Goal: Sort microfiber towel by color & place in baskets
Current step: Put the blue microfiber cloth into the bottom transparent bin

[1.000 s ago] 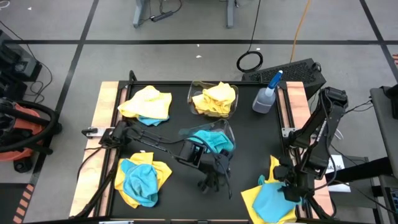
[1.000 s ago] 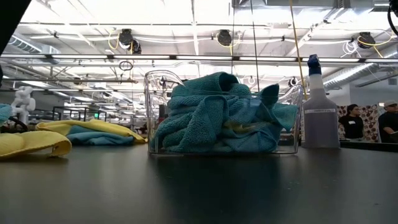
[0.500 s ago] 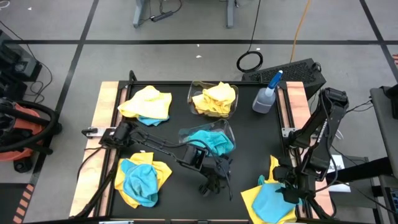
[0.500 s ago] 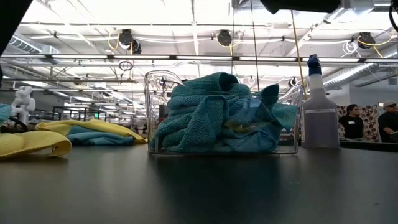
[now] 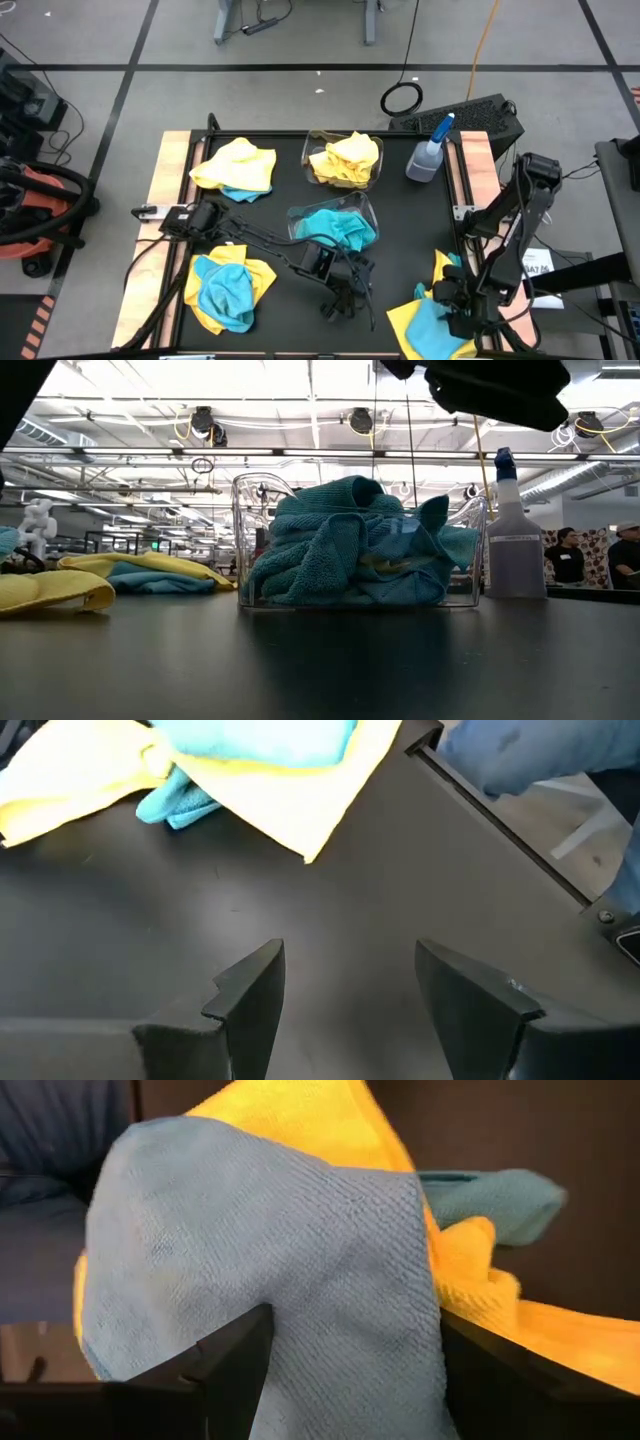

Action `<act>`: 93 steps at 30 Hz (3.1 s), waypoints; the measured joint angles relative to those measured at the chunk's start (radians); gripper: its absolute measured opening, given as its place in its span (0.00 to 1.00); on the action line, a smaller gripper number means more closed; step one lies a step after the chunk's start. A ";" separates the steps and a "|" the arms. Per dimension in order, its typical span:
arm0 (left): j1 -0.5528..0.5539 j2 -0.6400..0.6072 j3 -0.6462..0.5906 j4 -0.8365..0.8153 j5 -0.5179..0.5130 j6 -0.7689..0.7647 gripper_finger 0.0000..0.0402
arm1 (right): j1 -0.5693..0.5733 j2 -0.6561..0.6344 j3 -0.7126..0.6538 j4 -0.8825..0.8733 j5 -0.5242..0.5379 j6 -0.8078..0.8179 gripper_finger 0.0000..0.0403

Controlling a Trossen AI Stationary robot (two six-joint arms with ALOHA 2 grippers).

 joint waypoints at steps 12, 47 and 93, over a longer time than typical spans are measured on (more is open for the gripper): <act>0.002 0.000 0.000 0.008 -0.008 0.003 0.57 | 0.000 0.097 0.000 0.079 -0.047 -0.016 0.38; 0.002 0.000 0.001 -0.111 -0.031 -0.026 0.57 | 0.000 0.046 0.472 -0.716 0.214 -0.105 0.10; 0.014 0.001 0.001 -0.129 -0.031 -0.024 0.57 | -0.002 0.078 0.129 -0.345 0.216 -0.076 0.17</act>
